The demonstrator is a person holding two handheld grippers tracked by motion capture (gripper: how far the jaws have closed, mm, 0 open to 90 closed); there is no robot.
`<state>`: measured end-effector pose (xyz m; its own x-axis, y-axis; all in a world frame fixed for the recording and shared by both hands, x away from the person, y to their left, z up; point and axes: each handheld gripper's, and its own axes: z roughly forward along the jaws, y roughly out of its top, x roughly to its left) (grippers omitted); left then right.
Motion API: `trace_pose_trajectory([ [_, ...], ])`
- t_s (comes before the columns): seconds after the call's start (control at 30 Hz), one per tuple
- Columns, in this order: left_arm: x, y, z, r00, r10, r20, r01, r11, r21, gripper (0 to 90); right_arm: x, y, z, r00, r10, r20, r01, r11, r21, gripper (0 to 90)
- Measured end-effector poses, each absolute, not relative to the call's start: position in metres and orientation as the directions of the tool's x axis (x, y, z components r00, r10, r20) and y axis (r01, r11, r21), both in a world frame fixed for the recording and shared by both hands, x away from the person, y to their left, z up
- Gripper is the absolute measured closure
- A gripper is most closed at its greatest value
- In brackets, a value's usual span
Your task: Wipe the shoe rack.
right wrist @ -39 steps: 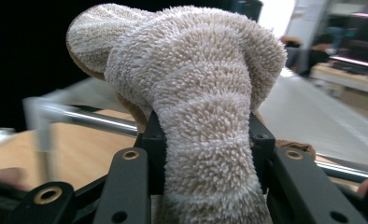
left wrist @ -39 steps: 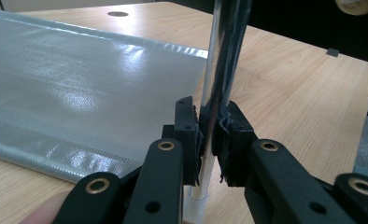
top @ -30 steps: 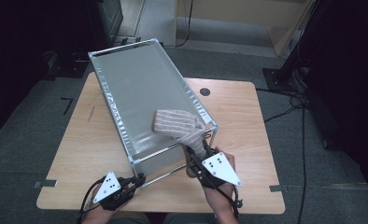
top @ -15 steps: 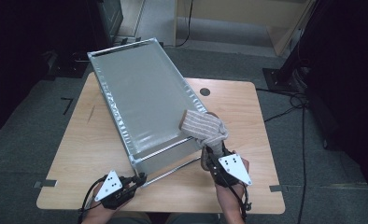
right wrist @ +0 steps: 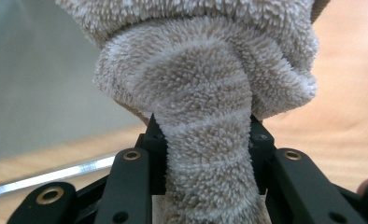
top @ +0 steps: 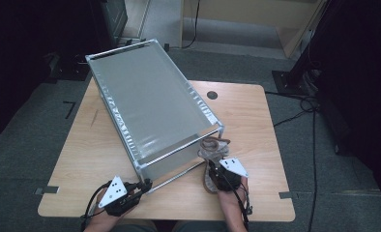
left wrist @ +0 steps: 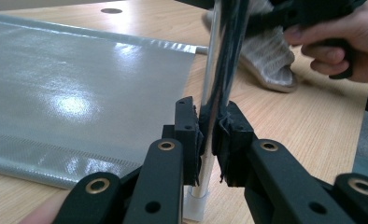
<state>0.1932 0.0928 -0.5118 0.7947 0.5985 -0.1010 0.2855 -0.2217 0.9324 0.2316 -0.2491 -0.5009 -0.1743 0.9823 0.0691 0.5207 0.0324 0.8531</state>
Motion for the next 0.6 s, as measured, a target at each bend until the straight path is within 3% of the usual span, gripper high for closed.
trace_pose_trajectory([
  [0.17, 0.193, 0.093, -0.512, 0.795, 0.598, -0.101, 0.284, -0.221, 0.933, 80.7, 0.237, -0.247, -0.514, -0.175, 0.983, 0.063, 0.603, 0.056, 0.795, 63.0],
  [0.37, 0.193, 0.093, -0.512, 0.797, 0.595, -0.106, 0.287, -0.218, 0.933, 80.7, 0.233, -0.236, -0.513, -0.207, 0.978, 0.041, 0.615, 0.097, 0.783, 62.8],
  [0.6, 0.193, 0.092, -0.512, 0.798, 0.595, -0.098, 0.281, -0.223, 0.933, 80.8, 0.221, -0.193, -0.511, -0.394, 0.919, -0.027, 0.562, 0.264, 0.784, 62.1],
])
